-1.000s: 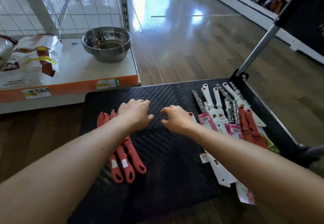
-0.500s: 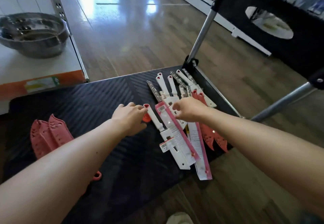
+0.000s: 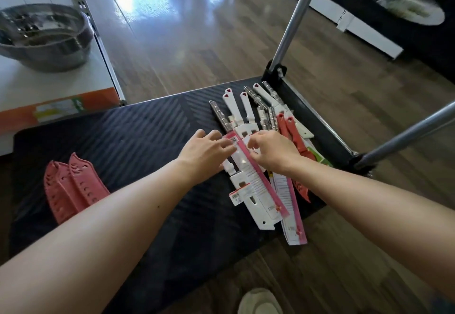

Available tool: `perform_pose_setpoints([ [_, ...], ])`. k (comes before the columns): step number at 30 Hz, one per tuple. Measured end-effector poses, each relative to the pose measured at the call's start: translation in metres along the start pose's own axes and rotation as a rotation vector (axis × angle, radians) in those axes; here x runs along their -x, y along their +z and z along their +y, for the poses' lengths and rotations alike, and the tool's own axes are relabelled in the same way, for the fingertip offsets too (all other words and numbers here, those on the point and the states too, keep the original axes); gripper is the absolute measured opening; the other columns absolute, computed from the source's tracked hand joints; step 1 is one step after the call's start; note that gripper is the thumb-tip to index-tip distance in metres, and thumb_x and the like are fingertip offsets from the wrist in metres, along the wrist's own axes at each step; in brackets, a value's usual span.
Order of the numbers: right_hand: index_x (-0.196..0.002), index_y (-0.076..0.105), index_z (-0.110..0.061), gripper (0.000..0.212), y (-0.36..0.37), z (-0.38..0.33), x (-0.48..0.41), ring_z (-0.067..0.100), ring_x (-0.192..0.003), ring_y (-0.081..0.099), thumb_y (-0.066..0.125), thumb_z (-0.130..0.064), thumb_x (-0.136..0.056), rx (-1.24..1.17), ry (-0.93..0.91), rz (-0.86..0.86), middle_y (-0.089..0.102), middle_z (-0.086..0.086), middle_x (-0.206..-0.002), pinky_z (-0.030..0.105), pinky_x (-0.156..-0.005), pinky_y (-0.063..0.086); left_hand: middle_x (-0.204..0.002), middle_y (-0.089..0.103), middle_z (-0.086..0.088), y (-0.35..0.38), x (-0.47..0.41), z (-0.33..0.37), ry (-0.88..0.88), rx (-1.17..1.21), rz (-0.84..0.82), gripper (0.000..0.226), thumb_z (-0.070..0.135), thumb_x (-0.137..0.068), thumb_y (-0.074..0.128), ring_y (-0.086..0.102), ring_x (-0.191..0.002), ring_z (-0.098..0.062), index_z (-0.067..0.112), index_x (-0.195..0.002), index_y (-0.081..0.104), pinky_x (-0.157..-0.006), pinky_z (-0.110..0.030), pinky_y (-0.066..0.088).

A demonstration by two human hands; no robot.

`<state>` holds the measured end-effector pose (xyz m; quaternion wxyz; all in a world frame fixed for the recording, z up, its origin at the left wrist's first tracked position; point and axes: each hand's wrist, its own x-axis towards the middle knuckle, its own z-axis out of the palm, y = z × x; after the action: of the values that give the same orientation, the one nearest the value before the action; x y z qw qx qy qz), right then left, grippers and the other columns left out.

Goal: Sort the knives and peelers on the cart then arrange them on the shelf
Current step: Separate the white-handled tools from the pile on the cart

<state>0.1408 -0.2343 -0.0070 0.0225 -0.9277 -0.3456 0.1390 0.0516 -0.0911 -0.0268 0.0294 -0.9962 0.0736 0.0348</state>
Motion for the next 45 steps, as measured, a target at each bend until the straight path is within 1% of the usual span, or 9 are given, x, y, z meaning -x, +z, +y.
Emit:
perform_pose_setpoints([
  [5,-0.114,0.062,-0.017,0.027,0.000,0.011,-0.002,0.018,-0.109,0.055,0.054,-0.028,-0.091,-0.031,0.022,0.039,0.061,0.000,-0.116,0.038,-0.088,0.051,-0.143,0.042,0.011,0.011,-0.005,0.010,0.092,-0.030,-0.069,0.041,0.030,-0.095,0.046,0.033,-0.133,-0.017,0.029,-0.136,0.041,-0.106,-0.035,0.029],
  [14,-0.114,0.062,-0.016,0.025,0.004,0.018,-0.002,0.018,-0.107,0.054,0.050,-0.023,-0.092,-0.032,0.033,0.035,0.062,0.000,-0.114,0.037,-0.085,0.052,-0.133,0.049,0.009,0.013,-0.005,0.002,0.185,-0.065,-0.040,0.034,0.025,-0.096,0.045,0.039,-0.125,-0.016,0.023,-0.130,0.045,-0.098,-0.031,0.034],
  [21,-0.114,0.063,-0.017,0.025,0.002,0.014,-0.018,0.017,-0.105,0.059,0.052,-0.023,-0.092,-0.061,0.071,0.044,0.063,0.000,-0.117,0.037,-0.086,0.053,-0.123,0.056,0.005,0.018,0.005,-0.016,0.141,-0.010,-0.046,0.030,0.021,-0.098,0.041,0.046,-0.117,-0.017,0.021,-0.127,0.043,-0.099,-0.030,0.035],
  [26,-0.113,0.063,-0.018,0.025,-0.002,0.008,-0.034,0.021,-0.103,0.061,0.051,-0.024,-0.092,-0.088,0.094,0.058,0.063,0.002,-0.118,0.040,-0.084,0.054,-0.105,0.065,0.010,0.019,0.013,-0.037,-0.034,0.355,-0.021,0.018,0.014,-0.089,0.055,0.059,-0.098,-0.016,0.021,-0.105,0.058,-0.085,-0.034,0.043],
  [29,-0.111,0.063,-0.018,0.024,-0.004,0.004,-0.047,0.022,-0.098,0.062,0.050,-0.024,-0.092,-0.089,0.111,0.090,0.063,0.002,-0.118,0.036,-0.081,0.053,-0.090,0.067,0.004,0.020,0.019,-0.049,-0.154,0.554,0.134,0.010,0.012,-0.084,0.064,0.060,-0.082,-0.022,0.016,-0.093,0.062,-0.073,-0.037,0.048],
  [33,-0.111,0.064,-0.018,0.025,-0.009,0.001,-0.065,0.024,-0.106,0.058,0.050,-0.026,-0.092,-0.072,0.162,0.118,0.064,0.004,-0.115,0.030,-0.076,0.044,-0.070,0.056,0.006,0.019,0.022,-0.062,-0.355,0.726,0.344,0.005,0.005,-0.082,0.065,0.049,-0.058,-0.011,0.007,-0.085,0.062,-0.059,-0.020,0.040],
  [36,-0.107,0.067,-0.018,0.024,-0.017,-0.002,-0.081,0.025,-0.107,0.059,0.052,-0.027,-0.090,-0.158,0.230,0.102,0.065,0.005,-0.116,0.030,-0.078,0.044,-0.067,0.053,0.010,0.021,0.025,-0.068,-0.423,0.706,0.376,0.005,0.003,-0.082,0.064,0.048,-0.063,-0.017,0.007,-0.085,0.062,-0.060,-0.014,0.036],
  [40,-0.099,0.070,-0.017,0.022,-0.024,0.000,-0.095,0.027,-0.105,0.060,0.052,-0.025,-0.089,-0.200,0.291,0.140,0.067,0.007,-0.111,0.028,-0.075,0.043,-0.070,0.055,0.005,0.023,0.033,-0.084,-0.515,0.684,0.410,0.002,0.003,-0.084,0.063,0.054,-0.069,-0.022,0.005,-0.085,0.063,-0.064,-0.028,0.039],
  [45,-0.101,0.070,-0.016,0.025,-0.008,-0.003,-0.100,0.027,-0.107,0.060,0.055,-0.034,-0.089,-0.159,0.289,0.105,0.067,0.007,-0.113,0.031,-0.081,0.046,-0.082,0.063,-0.005,0.021,0.043,-0.100,-0.855,0.823,0.501,0.004,0.014,-0.087,0.063,0.058,-0.079,-0.019,0.011,-0.088,0.062,-0.074,-0.024,0.036],
])
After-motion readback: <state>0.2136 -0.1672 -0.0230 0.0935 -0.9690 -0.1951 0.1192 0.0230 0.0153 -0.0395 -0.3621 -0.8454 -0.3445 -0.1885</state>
